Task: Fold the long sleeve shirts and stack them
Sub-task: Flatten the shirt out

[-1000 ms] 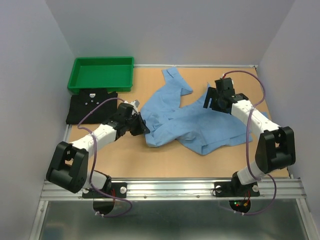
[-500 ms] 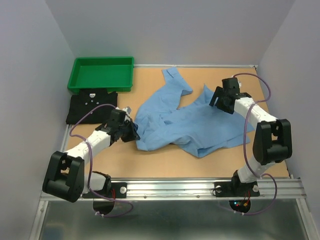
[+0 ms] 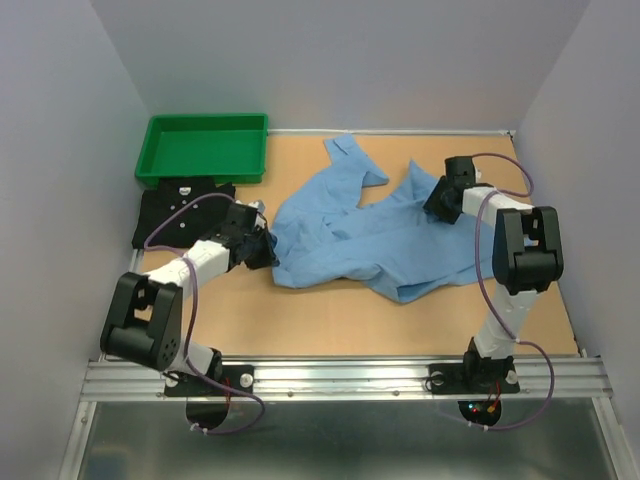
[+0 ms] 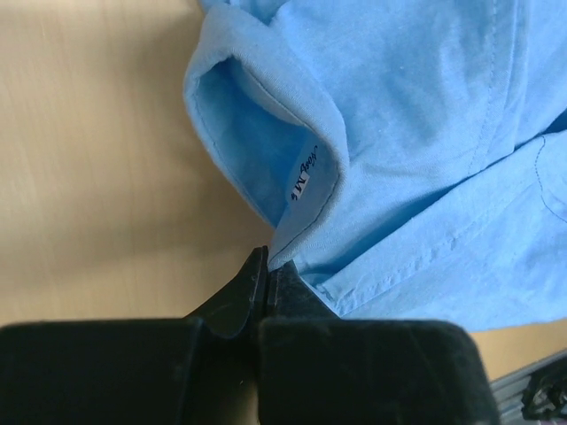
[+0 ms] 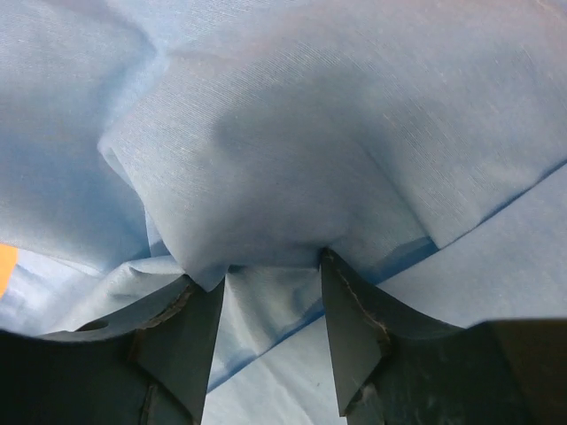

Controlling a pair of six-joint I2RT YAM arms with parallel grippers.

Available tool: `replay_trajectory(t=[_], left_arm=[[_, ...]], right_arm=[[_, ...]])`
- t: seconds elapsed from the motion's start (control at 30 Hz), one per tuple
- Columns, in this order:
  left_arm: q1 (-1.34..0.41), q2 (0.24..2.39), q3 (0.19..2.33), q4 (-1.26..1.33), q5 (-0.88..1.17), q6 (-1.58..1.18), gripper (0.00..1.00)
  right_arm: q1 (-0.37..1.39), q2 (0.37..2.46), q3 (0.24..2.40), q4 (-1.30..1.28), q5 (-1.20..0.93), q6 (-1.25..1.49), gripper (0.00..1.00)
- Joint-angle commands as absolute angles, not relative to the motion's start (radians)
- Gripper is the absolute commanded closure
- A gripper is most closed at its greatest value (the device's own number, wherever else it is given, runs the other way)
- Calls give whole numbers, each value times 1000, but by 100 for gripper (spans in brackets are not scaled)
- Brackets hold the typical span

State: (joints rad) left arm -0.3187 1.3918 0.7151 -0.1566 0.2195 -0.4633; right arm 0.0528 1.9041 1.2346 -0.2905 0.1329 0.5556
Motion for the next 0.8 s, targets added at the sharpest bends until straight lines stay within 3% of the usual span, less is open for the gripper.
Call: replay_trajectory(t=[0.0,0.27,0.47,0.77], left_arm=[[-310,1518,892,-103,161,-408,100],[-310,1842,1291,-89,201,-316,100],[-310,1795,1361,-87,207,-253,94],[-310,1531,1155,-91,89,-207,32]], right_arm=[[-35,1985,1334,-226,152,587,48],[-137,2043,1491,-225,155,487,43],[-127,1867,1428,-225,-61,322,33],[90,1747,1302,-225,-133,43,27]])
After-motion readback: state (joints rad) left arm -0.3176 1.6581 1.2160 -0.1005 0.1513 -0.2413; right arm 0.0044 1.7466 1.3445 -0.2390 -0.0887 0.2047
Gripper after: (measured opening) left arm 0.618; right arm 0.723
